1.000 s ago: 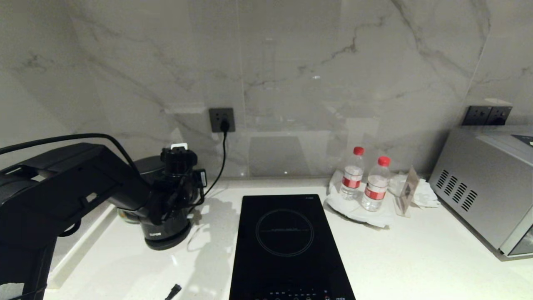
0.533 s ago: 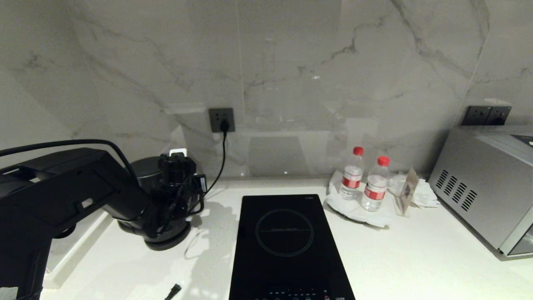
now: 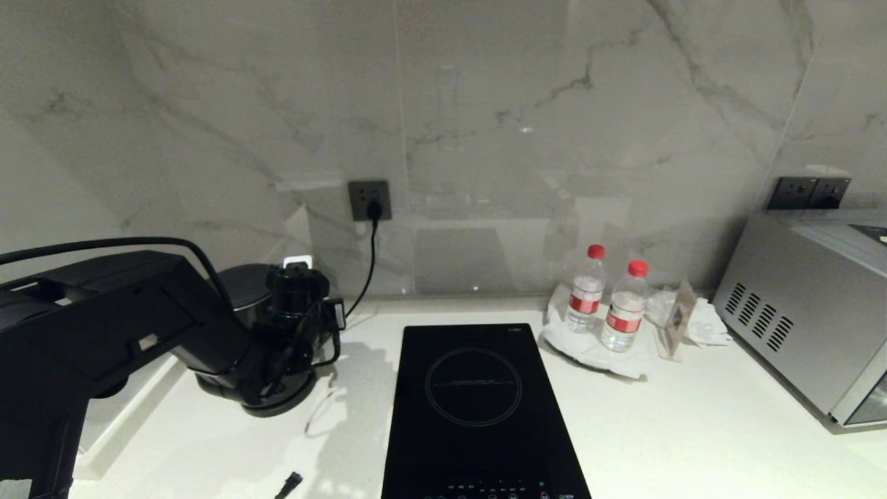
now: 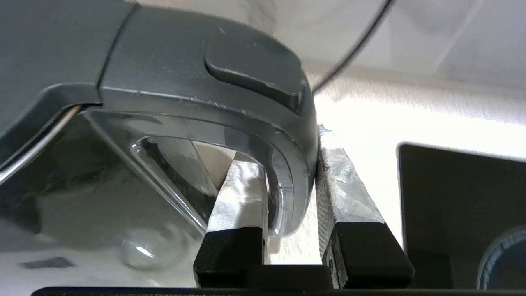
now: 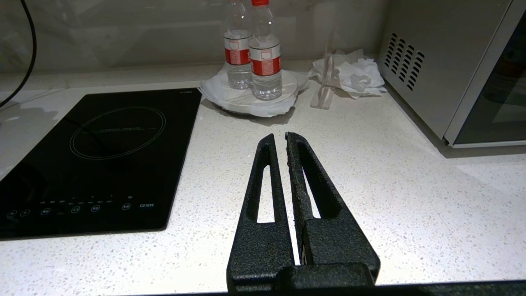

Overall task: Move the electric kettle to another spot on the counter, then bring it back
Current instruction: Place it on the power base

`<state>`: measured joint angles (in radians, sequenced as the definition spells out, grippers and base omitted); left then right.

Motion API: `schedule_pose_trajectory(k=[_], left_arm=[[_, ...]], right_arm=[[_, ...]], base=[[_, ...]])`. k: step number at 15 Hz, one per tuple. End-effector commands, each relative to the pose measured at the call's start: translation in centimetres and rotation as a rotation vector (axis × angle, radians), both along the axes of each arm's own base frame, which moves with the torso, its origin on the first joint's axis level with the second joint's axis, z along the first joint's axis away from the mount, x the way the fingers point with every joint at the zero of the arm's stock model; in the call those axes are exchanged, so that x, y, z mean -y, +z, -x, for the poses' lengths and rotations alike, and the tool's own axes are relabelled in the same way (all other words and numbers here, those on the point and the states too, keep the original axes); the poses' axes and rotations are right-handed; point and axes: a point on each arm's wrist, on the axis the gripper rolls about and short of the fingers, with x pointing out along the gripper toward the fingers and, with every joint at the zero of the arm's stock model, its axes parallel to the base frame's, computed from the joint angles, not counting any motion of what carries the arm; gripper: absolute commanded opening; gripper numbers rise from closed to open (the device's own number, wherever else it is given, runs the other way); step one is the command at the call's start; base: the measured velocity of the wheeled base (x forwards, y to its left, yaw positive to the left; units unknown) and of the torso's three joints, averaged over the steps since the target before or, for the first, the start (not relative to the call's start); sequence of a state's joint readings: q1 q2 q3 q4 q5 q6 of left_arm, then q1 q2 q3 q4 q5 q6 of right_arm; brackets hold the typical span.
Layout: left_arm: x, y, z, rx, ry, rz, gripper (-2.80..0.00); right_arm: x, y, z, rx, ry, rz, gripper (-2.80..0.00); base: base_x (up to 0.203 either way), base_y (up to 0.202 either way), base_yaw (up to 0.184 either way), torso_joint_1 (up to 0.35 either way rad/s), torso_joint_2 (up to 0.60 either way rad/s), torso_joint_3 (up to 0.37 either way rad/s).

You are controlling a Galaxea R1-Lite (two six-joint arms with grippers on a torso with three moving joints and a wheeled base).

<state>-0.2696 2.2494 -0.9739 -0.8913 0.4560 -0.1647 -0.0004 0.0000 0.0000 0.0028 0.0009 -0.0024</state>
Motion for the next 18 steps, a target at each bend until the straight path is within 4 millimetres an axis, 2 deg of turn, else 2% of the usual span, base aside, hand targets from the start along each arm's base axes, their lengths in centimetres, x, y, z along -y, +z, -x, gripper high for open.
schedule_pose_trajectory(k=[1,7,15,16,18], left_arm=[[0.1,-0.4,0.2,-0.011,0.0,-0.001,-2.8],[0.4,0.0,-1.3,0.028,0.001,0.004,-2.8],[2.1,0.2,-0.5,0.032,-0.04,0.014,-2.8],[2.7,-0.1,-0.4,0.027,-0.052,0.016,-2.8],[2.5,-0.8,-0.7,0.015,-0.032,0.008,-2.8]], right_arm=[[0.0,0.0,0.0,0.0,0.001,0.001,-2.8],[0.0,0.0,0.0,0.0,0.0,0.001,-2.8],[0.0,0.0,0.0,0.0,0.0,0.0,-2.8],[0.0,0.0,0.0,0.0,0.001,0.001,-2.8],[0.0,0.0,0.0,0.0,0.001,-0.001,-2.8]], base=[[0.0,0.0,0.0,0.0,0.0,0.0],[0.0,0.0,0.0,0.0,0.0,0.0],[0.0,0.0,0.0,0.0,0.0,0.0],[0.0,0.0,0.0,0.0,0.0,0.0],[0.0,0.0,0.0,0.0,0.0,0.0]])
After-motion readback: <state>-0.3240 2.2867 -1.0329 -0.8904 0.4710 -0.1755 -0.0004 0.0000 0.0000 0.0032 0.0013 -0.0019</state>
